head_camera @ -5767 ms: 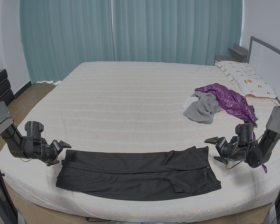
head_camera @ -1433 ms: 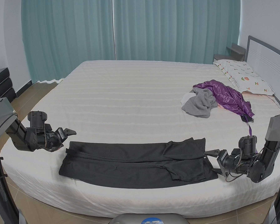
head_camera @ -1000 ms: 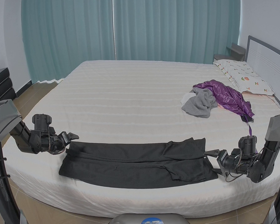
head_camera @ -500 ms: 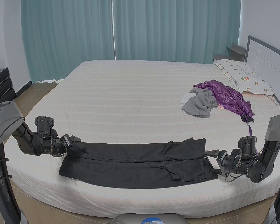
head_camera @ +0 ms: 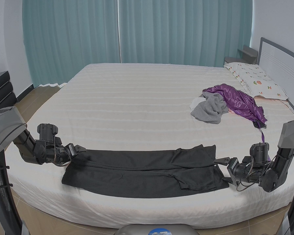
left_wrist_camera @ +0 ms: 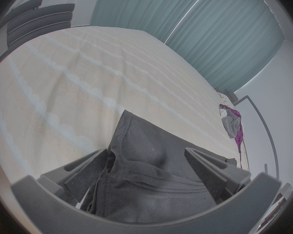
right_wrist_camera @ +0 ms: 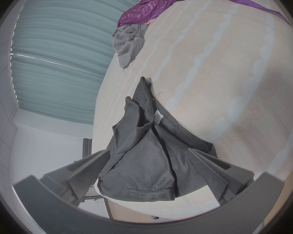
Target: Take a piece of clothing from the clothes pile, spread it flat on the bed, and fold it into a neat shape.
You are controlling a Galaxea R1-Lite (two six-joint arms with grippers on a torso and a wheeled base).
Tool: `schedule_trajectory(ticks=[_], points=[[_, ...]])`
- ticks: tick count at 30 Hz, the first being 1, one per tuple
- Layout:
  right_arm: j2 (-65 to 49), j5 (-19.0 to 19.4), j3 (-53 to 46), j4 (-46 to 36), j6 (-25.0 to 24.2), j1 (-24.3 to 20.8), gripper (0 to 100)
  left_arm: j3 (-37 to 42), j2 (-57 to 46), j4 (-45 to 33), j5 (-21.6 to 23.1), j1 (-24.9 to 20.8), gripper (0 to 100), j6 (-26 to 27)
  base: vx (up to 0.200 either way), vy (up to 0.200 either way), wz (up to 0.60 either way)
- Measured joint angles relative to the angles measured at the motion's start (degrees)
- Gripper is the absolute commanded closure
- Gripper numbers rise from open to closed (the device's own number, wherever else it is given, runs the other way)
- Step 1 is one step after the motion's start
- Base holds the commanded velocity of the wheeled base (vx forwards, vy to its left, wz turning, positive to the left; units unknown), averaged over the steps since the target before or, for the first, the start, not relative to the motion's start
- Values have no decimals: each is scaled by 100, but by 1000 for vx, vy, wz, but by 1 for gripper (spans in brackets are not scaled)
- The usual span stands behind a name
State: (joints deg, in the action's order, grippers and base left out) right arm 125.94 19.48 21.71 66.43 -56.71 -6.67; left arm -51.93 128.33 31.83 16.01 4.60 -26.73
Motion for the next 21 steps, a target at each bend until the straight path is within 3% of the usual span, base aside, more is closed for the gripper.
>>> schedule_trajectory(ticks=[21], points=[[0, 0, -7, 0, 2, -5, 0, 185, 177, 408, -367, -80, 0, 273, 0, 0, 0]])
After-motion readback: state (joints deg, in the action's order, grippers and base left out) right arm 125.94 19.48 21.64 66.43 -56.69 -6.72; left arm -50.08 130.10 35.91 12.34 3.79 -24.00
